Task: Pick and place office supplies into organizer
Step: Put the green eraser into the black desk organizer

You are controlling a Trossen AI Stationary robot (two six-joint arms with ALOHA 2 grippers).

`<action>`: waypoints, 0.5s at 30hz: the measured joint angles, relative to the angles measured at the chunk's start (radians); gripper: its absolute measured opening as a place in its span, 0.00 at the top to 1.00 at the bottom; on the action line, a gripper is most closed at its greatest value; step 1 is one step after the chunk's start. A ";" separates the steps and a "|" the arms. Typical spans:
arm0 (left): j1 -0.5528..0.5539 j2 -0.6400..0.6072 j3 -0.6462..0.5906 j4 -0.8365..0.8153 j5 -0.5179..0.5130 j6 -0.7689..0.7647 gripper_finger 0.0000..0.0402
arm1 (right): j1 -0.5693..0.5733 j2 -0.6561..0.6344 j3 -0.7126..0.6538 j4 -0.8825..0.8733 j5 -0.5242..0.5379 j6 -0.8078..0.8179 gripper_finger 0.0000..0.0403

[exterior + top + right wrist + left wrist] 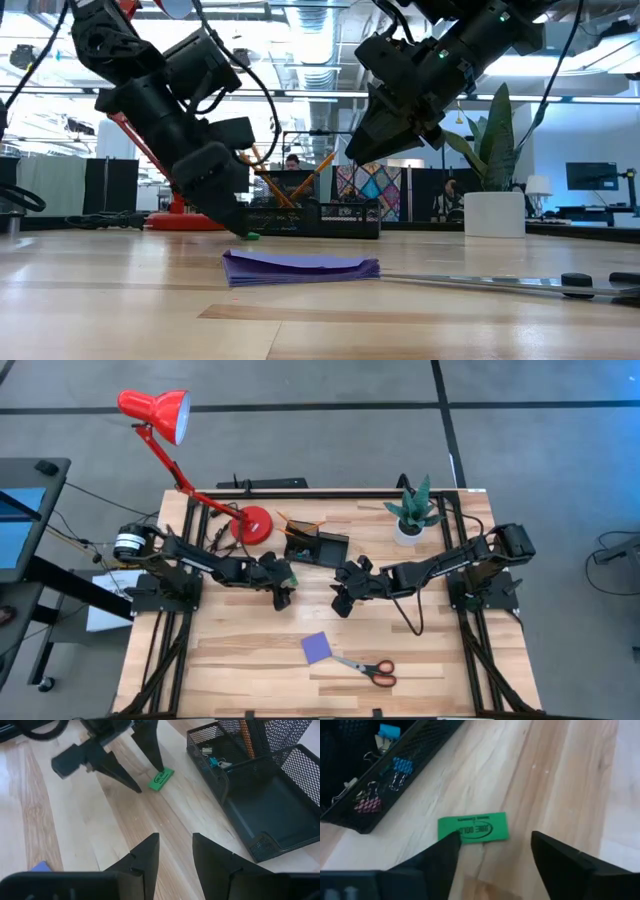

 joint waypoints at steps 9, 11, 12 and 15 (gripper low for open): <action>-0.008 0.074 0.002 0.056 -0.087 -0.022 0.34 | 0.000 0.000 0.000 0.002 0.000 0.000 0.72; -0.009 0.078 0.000 0.080 -0.100 -0.004 0.35 | 0.000 0.000 0.000 0.003 0.000 0.000 0.72; -0.011 0.080 0.000 0.087 -0.107 0.001 0.35 | 0.000 0.000 0.000 0.006 0.000 0.000 0.72; -0.013 0.083 0.000 0.086 -0.122 -0.004 0.35 | 0.000 0.000 0.000 0.006 0.000 0.000 0.72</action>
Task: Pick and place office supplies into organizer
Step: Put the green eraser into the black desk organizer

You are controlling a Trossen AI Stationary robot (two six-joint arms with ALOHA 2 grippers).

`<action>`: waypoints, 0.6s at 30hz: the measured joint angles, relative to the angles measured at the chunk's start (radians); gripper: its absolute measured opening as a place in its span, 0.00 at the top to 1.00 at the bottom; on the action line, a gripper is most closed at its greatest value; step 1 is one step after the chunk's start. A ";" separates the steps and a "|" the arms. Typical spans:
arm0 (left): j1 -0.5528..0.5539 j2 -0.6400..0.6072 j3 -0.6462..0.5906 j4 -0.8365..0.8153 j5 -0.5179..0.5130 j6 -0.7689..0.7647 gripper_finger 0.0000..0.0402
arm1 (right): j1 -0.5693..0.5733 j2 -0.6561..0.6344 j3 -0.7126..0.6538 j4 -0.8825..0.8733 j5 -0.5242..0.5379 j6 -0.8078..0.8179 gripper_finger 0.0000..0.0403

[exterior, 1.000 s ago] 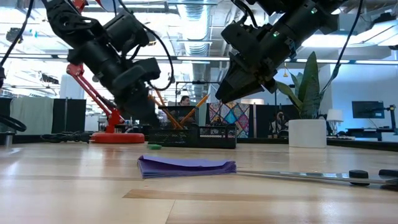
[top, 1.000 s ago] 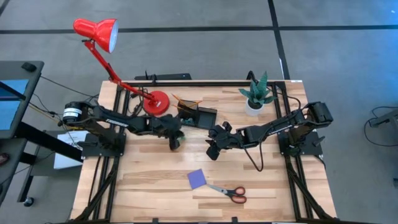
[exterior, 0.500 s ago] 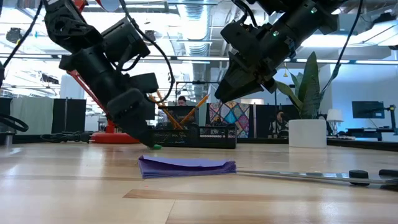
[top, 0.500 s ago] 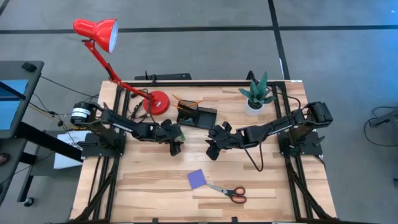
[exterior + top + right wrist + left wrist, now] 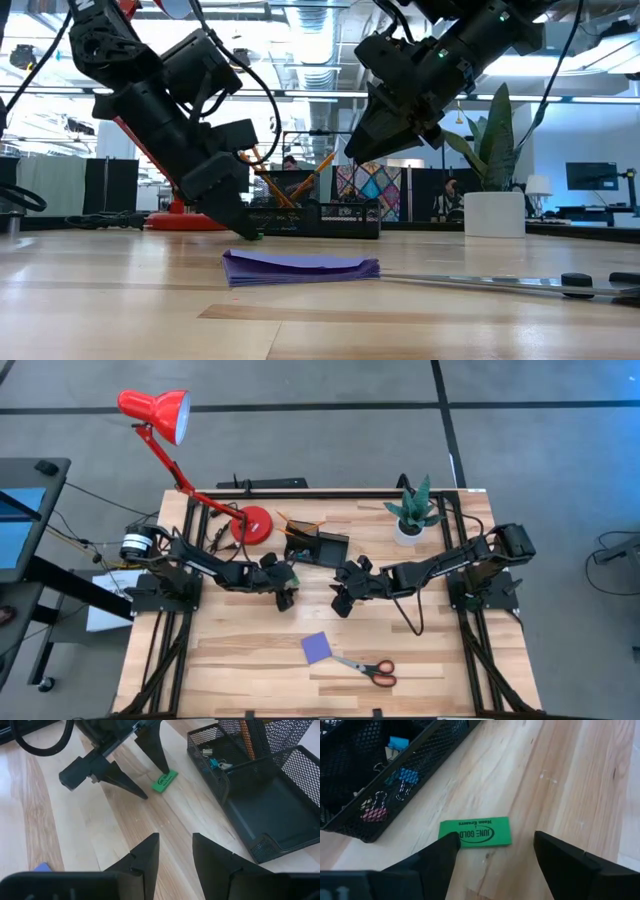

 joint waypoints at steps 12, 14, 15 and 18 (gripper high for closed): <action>-0.012 -0.002 0.000 -0.004 0.021 -0.043 0.35 | -0.001 0.000 0.000 0.000 0.000 0.000 0.72; -0.012 -0.003 0.000 -0.004 0.022 -0.029 0.35 | -0.001 0.000 0.000 0.000 0.001 0.000 0.72; -0.012 -0.003 0.000 -0.004 0.023 -0.030 0.35 | -0.001 0.000 0.000 0.000 0.001 0.000 0.72; -0.013 -0.020 0.000 -0.008 0.016 -0.036 0.35 | -0.001 0.000 0.000 0.000 0.001 0.000 0.72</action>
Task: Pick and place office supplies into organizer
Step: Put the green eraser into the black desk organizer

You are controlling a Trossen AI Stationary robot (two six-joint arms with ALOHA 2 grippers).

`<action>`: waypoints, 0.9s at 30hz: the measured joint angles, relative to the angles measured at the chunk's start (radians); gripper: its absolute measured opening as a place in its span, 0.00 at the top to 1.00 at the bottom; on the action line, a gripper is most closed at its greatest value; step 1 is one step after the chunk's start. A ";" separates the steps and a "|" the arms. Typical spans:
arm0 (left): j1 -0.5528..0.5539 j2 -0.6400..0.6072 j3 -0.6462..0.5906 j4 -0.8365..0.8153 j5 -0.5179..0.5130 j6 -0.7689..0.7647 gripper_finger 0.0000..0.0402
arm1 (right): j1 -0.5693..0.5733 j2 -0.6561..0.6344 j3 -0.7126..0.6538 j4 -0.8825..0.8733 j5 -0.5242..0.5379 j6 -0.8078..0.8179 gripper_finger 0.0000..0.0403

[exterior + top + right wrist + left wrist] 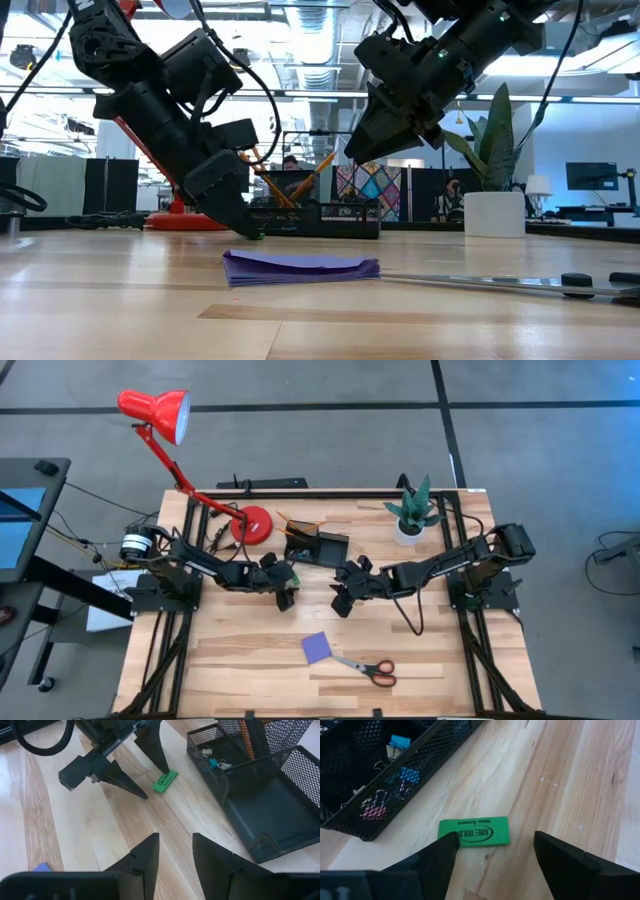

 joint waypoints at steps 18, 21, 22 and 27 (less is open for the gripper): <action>-0.026 -0.134 -0.002 -0.143 -0.130 0.025 0.35 | 0.001 0.000 0.000 -0.002 0.002 0.000 0.72; -0.026 -0.120 -0.001 -0.135 -0.122 0.062 0.35 | 0.001 0.000 0.000 0.000 0.002 0.000 0.72; -0.026 -0.119 -0.002 -0.139 -0.120 0.073 0.35 | 0.001 0.000 0.000 0.000 0.002 0.000 0.72; -0.017 -0.067 -0.001 -0.081 -0.105 0.127 0.35 | 0.000 0.000 0.000 0.007 0.002 0.000 0.72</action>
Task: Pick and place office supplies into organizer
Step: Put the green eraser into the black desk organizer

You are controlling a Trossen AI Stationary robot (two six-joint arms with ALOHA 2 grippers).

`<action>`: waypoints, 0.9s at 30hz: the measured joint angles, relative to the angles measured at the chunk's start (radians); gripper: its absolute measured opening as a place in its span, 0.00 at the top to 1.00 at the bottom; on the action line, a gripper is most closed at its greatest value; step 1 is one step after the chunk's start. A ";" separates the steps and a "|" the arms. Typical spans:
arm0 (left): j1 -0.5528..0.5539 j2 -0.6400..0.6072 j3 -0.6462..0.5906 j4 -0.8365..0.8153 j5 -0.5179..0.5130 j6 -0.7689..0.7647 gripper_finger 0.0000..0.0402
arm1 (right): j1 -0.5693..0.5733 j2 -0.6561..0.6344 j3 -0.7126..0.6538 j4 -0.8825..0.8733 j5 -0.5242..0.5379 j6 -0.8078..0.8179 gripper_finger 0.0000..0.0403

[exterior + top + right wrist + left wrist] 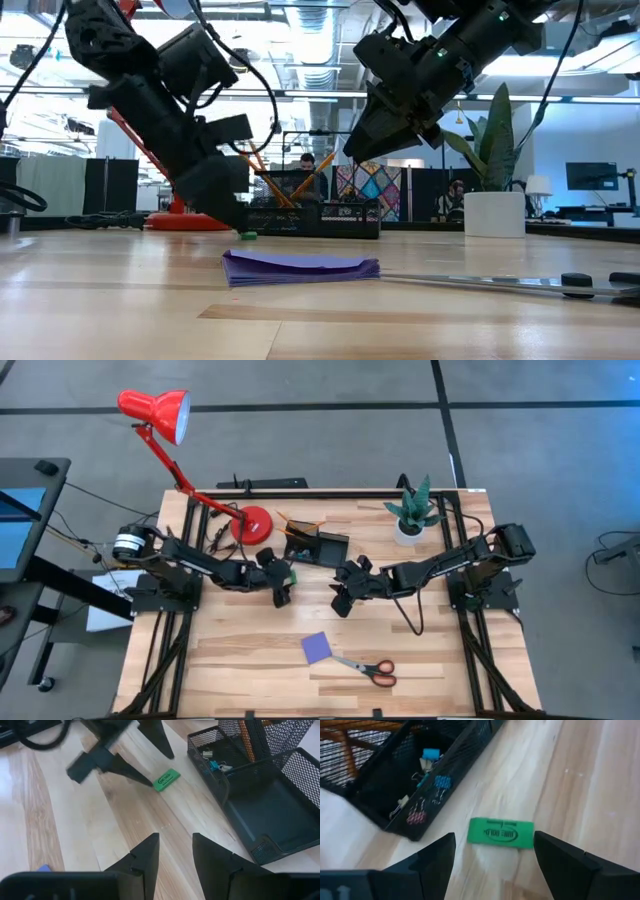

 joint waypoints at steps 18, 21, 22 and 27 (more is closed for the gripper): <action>0.050 0.089 0.002 0.093 0.069 -0.072 0.35 | 0.000 0.000 0.000 0.000 0.000 0.000 0.72; 0.047 0.090 0.001 0.091 0.073 -0.131 0.35 | 0.001 0.000 0.000 0.000 0.000 0.000 0.72; 0.046 0.090 0.001 0.091 0.070 -0.142 0.35 | 0.001 0.000 0.000 0.000 0.000 0.000 0.72; 0.046 0.090 0.001 0.078 0.082 -0.155 0.35 | 0.001 0.000 0.000 0.000 0.000 0.000 0.72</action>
